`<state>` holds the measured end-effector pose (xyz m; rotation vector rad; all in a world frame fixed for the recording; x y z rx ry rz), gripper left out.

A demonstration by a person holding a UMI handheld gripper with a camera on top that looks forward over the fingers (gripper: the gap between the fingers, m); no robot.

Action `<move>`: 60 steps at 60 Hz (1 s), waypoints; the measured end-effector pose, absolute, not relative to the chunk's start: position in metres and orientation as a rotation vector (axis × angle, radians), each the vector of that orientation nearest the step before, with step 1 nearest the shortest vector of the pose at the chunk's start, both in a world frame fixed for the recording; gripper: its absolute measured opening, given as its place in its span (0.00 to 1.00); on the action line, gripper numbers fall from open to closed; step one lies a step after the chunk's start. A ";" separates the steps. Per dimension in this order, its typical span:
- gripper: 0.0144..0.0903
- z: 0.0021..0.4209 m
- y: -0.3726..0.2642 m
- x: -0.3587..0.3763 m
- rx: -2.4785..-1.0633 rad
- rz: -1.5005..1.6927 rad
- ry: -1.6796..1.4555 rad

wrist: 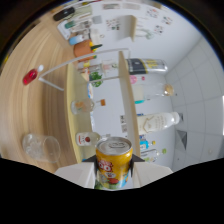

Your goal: Make me a cup of Vodka Sunrise.

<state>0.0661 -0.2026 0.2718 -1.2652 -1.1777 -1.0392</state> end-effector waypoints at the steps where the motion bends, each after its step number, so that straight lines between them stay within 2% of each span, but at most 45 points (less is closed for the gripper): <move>1: 0.48 0.279 -0.204 0.067 -1.284 -0.993 -1.125; 11: 0.49 0.332 -0.225 0.104 -1.448 -0.540 -0.619; 21: 0.49 0.335 -0.234 0.173 -1.529 -0.210 -0.217; 27: 0.49 0.300 -0.230 0.217 -1.596 -0.093 -0.055; 34: 0.49 0.238 -0.222 0.257 -1.687 -0.024 0.057; 46: 0.49 0.129 -0.212 0.282 -1.865 0.024 0.106; 60: 0.49 0.065 -0.204 0.271 -1.978 0.068 0.067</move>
